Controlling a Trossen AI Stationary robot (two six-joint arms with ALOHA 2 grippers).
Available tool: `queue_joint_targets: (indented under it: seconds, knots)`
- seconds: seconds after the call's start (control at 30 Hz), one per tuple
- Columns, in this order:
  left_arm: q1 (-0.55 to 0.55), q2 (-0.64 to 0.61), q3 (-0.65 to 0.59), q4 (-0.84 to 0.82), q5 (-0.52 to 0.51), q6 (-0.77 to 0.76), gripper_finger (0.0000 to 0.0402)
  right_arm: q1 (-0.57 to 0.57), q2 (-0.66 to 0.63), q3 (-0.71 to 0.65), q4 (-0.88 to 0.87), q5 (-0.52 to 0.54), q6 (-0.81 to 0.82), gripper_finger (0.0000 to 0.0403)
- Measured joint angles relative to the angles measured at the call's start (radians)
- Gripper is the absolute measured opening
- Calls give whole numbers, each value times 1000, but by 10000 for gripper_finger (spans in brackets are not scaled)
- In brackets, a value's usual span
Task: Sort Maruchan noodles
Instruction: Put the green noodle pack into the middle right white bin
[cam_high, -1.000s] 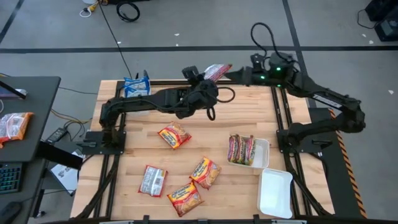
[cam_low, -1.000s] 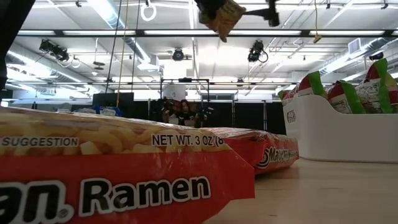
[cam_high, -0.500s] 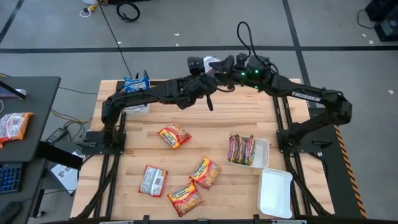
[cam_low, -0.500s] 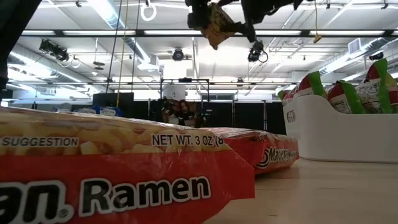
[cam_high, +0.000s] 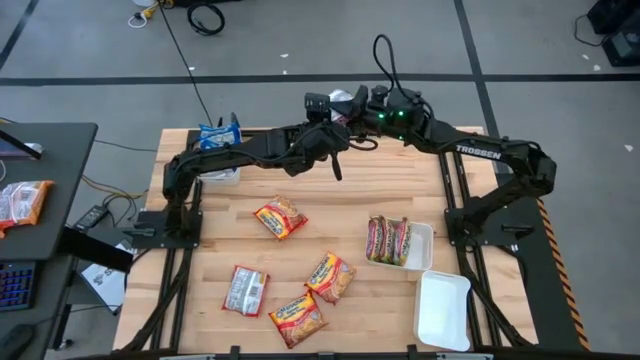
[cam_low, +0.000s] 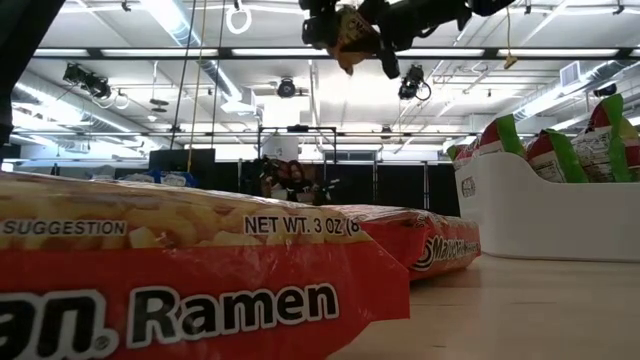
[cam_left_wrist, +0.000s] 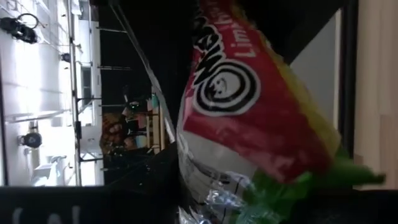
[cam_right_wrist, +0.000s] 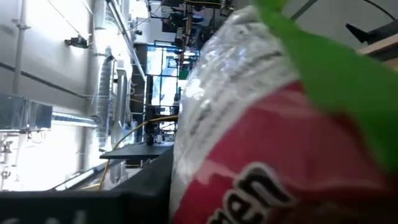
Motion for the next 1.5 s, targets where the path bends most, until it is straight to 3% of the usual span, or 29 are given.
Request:
queue_joint_targets:
  seconds: [0.27, 0.37, 0.57, 0.83, 1.0, 1.13, 1.37, 1.5]
  knots:
    - [-20, -2, 0, -7, 29, -162, 218, 4, -16, -1, -4, 2, -151, 147]
    - [-44, -3, 0, -53, 44, -284, 247, 11, -51, -1, -99, 12, -233, 146]
    - [-113, -3, 0, -322, 56, -607, 292, 41, -159, -2, -377, 73, -404, 146]
    - [-220, -14, 0, -599, 144, -1005, 299, 202, -272, -2, -646, 165, -476, 145]
    - [-288, -40, 1, -571, 405, -1127, 297, 312, -326, -2, -849, 242, -502, 145]
    - [-337, -53, 0, -514, 518, -1260, 292, 424, -370, -2, -1017, 305, -501, 145]
    - [-445, -60, 0, -498, 518, -1645, 290, 580, -416, -2, -1202, 367, -385, 145]
    - [-517, -60, 0, -481, 437, -1752, 290, 649, -412, -1, -1244, 361, -327, 145]
